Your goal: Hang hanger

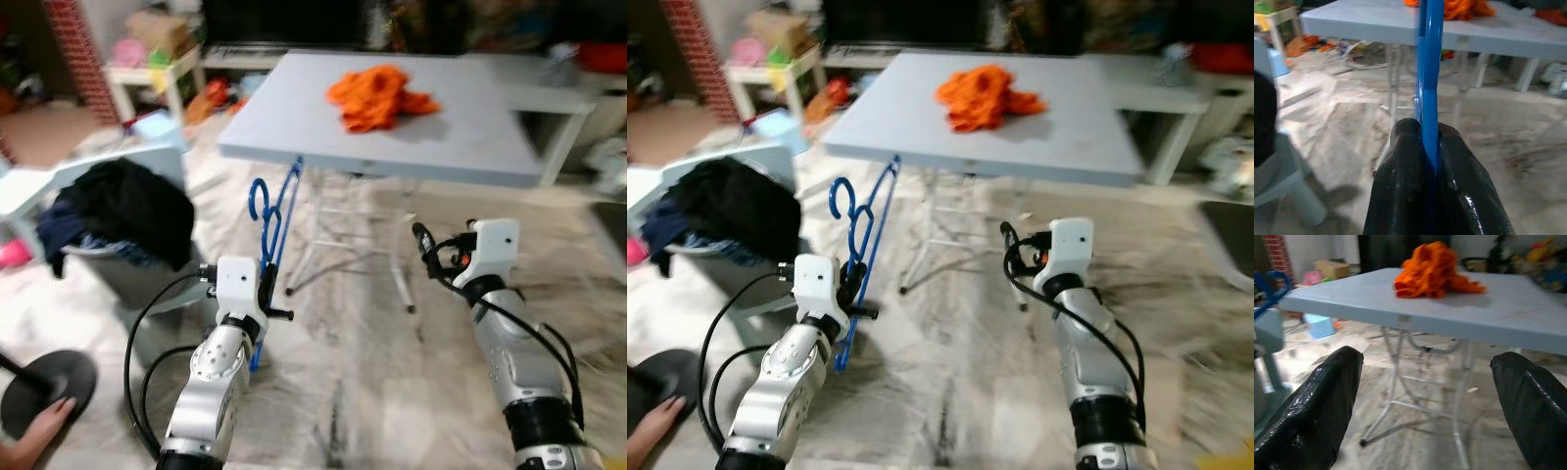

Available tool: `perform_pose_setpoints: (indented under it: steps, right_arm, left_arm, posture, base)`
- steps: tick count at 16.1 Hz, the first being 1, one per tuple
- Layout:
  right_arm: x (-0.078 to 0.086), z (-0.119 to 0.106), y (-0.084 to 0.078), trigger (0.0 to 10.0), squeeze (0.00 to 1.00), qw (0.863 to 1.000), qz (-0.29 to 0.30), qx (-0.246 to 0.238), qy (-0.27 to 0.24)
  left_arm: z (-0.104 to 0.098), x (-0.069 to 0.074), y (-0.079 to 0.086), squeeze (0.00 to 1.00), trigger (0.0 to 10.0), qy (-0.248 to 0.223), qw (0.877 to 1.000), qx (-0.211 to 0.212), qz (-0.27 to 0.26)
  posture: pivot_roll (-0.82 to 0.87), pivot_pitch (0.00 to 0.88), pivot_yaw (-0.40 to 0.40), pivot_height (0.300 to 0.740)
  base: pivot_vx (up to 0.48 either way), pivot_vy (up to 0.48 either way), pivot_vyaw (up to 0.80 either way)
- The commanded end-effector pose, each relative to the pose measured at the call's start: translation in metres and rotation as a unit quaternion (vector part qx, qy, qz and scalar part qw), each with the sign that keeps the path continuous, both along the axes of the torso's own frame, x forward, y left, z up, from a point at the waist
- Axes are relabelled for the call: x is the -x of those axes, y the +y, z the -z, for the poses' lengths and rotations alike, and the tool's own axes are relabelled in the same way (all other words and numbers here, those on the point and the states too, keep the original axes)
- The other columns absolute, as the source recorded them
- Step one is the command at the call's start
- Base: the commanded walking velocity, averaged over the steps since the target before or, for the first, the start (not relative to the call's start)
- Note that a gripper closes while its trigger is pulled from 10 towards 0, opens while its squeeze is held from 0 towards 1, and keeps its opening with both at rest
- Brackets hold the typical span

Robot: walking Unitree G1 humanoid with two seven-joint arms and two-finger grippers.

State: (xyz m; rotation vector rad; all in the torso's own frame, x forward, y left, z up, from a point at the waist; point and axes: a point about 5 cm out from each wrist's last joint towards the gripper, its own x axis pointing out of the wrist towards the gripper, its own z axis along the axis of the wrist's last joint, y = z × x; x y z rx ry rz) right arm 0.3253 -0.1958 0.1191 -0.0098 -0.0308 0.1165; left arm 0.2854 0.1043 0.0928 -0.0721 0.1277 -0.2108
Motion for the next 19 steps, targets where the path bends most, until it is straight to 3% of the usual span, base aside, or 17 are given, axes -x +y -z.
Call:
perform_pose_setpoints:
  steps: [1, 4, 6, 7, 8, 9, 11, 12, 14, 16, 19]
  right_arm:
    - [-0.004, -0.005, 0.004, 10.0, 1.00, 1.000, -0.010, 0.002, -0.007]
    - [-0.005, -0.006, 0.004, 10.0, 1.00, 1.000, -0.015, 0.007, -0.006]
    - [-0.006, -0.006, 0.006, 10.0, 1.00, 0.999, -0.031, 0.015, -0.001]
    - [-0.009, -0.008, 0.009, 10.0, 0.55, 0.996, -0.075, 0.038, 0.005]
    - [-0.010, -0.013, 0.007, 10.0, 0.00, 0.992, -0.102, 0.071, -0.005]
    - [-0.012, -0.017, 0.000, 10.0, 0.00, 0.983, -0.143, 0.116, 0.002]
    - [-0.012, -0.022, -0.012, 10.0, 0.00, 0.967, -0.188, 0.170, 0.015]
    - [-0.011, -0.027, -0.024, 10.0, 0.00, 0.947, -0.227, 0.224, 0.027]
    - [-0.007, -0.030, -0.030, 10.0, 0.00, 0.914, -0.283, 0.286, 0.048]
    - [0.003, -0.023, -0.033, 10.0, 0.00, 0.844, -0.375, 0.371, 0.094]
    - [0.015, -0.011, -0.030, 10.0, 0.00, 0.781, -0.454, 0.405, 0.142]
  left_arm:
    - [0.005, 0.000, 0.002, 0.00, 10.0, 0.015, 1.000, -0.005, 0.011]
    - [0.013, 0.001, 0.005, 0.00, 10.0, 0.044, 0.997, -0.020, 0.052]
    - [0.024, 0.002, 0.007, 0.00, 10.0, 0.078, 0.989, -0.057, 0.113]
    - [0.034, 0.005, 0.010, 0.00, 10.0, 0.120, 0.972, -0.090, 0.183]
    - [0.038, 0.008, 0.012, 0.00, 10.0, 0.134, 0.960, -0.106, 0.221]
    - [0.042, 0.011, 0.016, 0.00, 10.0, 0.147, 0.943, -0.136, 0.268]
    - [0.044, 0.012, 0.019, 0.00, 10.0, 0.154, 0.924, -0.160, 0.311]
    - [0.043, 0.011, 0.020, 0.00, 10.0, 0.149, 0.914, -0.177, 0.332]
    - [0.042, 0.010, 0.019, 0.00, 10.0, 0.141, 0.903, -0.185, 0.360]
    - [0.035, 0.008, 0.011, 0.00, 10.0, 0.103, 0.888, -0.206, 0.398]
    - [0.029, 0.008, 0.001, 0.00, 10.0, 0.074, 0.862, -0.224, 0.448]
  posture:
    - [-0.06, 0.000, -0.020, 0.740]
    - [-0.06, 0.000, -0.020, 0.740]
    - [-0.06, 0.000, -0.020, 0.740]
    - [-0.07, 0.000, -0.018, 0.740]
    - [-0.07, 0.000, -0.010, 0.740]
    - [-0.07, 0.000, -0.004, 0.740]
    - [-0.08, 0.000, 0.003, 0.740]
    - [-0.09, 0.000, 0.004, 0.740]
    - [-0.10, 0.000, 0.008, 0.740]
    - [-0.10, 0.000, 0.011, 0.740]
    - [-0.10, 0.000, 0.009, 0.740]
  base:
    - [0.000, 0.000, 0.00]
    - [0.000, 0.000, 0.00]
    - [0.000, 0.000, 0.00]
    - [0.000, 0.000, 0.00]
    - [0.000, 0.000, 0.00]
    - [0.000, 0.000, 0.00]
    - [0.000, 0.000, 0.00]
    - [0.000, 0.000, 0.00]
    - [0.000, 0.000, 0.00]
    - [0.000, 0.000, 0.00]
    - [0.000, 0.000, 0.00]
